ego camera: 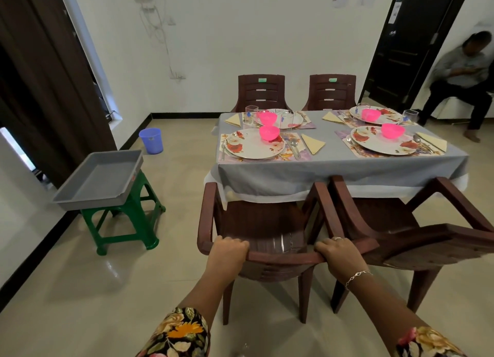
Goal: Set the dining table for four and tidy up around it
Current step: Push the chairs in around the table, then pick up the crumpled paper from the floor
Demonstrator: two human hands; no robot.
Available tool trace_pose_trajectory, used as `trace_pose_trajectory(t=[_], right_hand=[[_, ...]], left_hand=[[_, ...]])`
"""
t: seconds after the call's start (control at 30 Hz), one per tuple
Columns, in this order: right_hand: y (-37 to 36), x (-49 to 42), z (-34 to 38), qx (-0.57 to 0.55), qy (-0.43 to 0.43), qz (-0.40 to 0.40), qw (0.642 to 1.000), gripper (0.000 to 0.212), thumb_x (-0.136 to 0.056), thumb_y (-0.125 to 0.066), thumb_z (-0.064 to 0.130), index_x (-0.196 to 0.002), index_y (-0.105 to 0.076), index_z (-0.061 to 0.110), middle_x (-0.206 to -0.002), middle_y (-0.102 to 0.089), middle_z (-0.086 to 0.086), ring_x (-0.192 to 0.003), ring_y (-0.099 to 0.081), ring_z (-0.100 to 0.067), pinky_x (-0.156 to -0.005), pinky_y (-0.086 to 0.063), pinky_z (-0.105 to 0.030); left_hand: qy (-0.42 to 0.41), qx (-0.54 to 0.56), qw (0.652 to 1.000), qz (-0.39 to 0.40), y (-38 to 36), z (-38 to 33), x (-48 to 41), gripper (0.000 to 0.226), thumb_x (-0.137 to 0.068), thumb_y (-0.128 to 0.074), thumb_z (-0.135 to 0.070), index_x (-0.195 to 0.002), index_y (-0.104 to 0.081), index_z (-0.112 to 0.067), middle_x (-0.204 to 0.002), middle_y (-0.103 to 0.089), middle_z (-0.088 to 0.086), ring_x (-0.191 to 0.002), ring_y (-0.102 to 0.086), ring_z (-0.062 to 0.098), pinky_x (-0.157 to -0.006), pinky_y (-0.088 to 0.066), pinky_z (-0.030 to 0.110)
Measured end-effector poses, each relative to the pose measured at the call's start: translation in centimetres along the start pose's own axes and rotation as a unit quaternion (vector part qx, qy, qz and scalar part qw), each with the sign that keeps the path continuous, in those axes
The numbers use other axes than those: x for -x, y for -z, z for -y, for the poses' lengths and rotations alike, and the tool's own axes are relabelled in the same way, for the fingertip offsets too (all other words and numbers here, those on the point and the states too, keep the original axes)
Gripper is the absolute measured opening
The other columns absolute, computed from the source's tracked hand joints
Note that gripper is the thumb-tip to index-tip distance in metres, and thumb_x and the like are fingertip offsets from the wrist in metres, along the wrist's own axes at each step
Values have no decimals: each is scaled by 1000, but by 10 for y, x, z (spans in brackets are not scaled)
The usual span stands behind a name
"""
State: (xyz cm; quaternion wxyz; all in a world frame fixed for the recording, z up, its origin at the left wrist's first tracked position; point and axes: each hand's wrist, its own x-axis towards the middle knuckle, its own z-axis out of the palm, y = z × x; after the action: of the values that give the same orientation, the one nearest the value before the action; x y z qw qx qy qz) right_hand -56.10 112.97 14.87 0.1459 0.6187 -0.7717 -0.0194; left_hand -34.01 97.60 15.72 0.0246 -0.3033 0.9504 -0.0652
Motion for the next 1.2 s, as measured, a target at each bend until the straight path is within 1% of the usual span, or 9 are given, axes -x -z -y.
trace_pose_trajectory(t=[0.13, 0.23, 0.33, 0.43, 0.57, 0.73, 0.8, 0.97, 1.2], right_hand=[[-1, 13, 10, -3, -70, -36, 997, 42, -64, -30, 12, -77, -70, 11, -72, -64, -7, -62, -64, -26, -53, -52, -33], [3, 30, 18, 10, -121, -46, 992, 45, -64, -44, 9, -102, -69, 0, -98, -68, -18, -85, -68, -34, -72, -56, -42], [1, 54, 23, 11, -142, -37, 989, 63, -54, -56, 1, -117, -59, -2, -115, -62, -23, -104, -62, -36, -82, -53, -46], [2, 81, 29, -8, -165, -35, 986, 70, -54, -58, -3, -124, -54, 0, -124, -58, -22, -112, -57, -35, -83, -53, -43], [-2, 118, 41, -45, -211, 24, 976, 97, -22, -80, -2, -117, -60, 5, -115, -64, -19, -98, -66, -33, -70, -57, -38], [-16, 167, 59, -53, -228, 69, 970, 94, -19, -82, 1, -110, -59, 10, -105, -66, -19, -85, -68, -32, -59, -58, -36], [-20, 185, 67, -60, -230, 94, 967, 93, -18, -83, 3, -107, -58, 12, -103, -66, -17, -81, -68, -31, -56, -57, -35], [-38, 216, 80, -69, -241, 154, 956, 80, -22, -85, 4, -100, -67, 11, -100, -64, -17, -75, -66, -31, -50, -54, -33], [-129, 253, 104, -122, -221, 206, 945, 80, -23, -87, 3, -101, -67, 9, -101, -64, -19, -73, -66, -33, -48, -54, -34]], left_hand=[[8, 18, 998, -56, 11, -1, 1, 11, -79, -66, -23, -88, -62, -19, -84, -68, 5, -82, -64, 25, -80, -45, 37], [31, 6, 999, -27, 7, -6, 6, 20, -82, -59, -16, -102, -59, -15, -99, -65, 7, -97, -59, 29, -90, -41, 42], [67, 29, 994, -82, -1, -12, 16, 60, -38, -88, -11, -95, -70, -11, -85, -69, 12, -82, -66, 33, -73, -55, 52], [54, 74, 983, -158, -15, -24, 36, 88, -46, -83, -7, -129, -53, -6, -125, -57, 25, -118, -53, 41, -95, -43, 56], [13, 105, 963, -247, -53, -47, 76, 88, -66, -65, 4, -145, -27, -10, -147, -31, 25, -139, -23, 39, -113, -18, 50], [-11, 86, 983, -165, -106, -66, 115, 76, -72, -40, -7, -146, -21, -10, -149, -25, 24, -136, -28, 38, -116, -5, 45], [-18, 86, 990, -109, -116, -71, 125, 70, -72, -37, -10, -141, -29, -7, -144, -34, 26, -127, -42, 40, -113, -20, 48], [-2, 140, 988, 57, -124, -79, 142, 103, -39, -90, -25, -127, -41, -6, -124, -57, 28, -105, -62, 40, -79, -53, 48], [6, 148, 973, 177, -209, -87, 164, 110, -37, -93, -34, -129, -41, -7, -116, -62, 24, -97, -66, 39, -68, -57, 41]])
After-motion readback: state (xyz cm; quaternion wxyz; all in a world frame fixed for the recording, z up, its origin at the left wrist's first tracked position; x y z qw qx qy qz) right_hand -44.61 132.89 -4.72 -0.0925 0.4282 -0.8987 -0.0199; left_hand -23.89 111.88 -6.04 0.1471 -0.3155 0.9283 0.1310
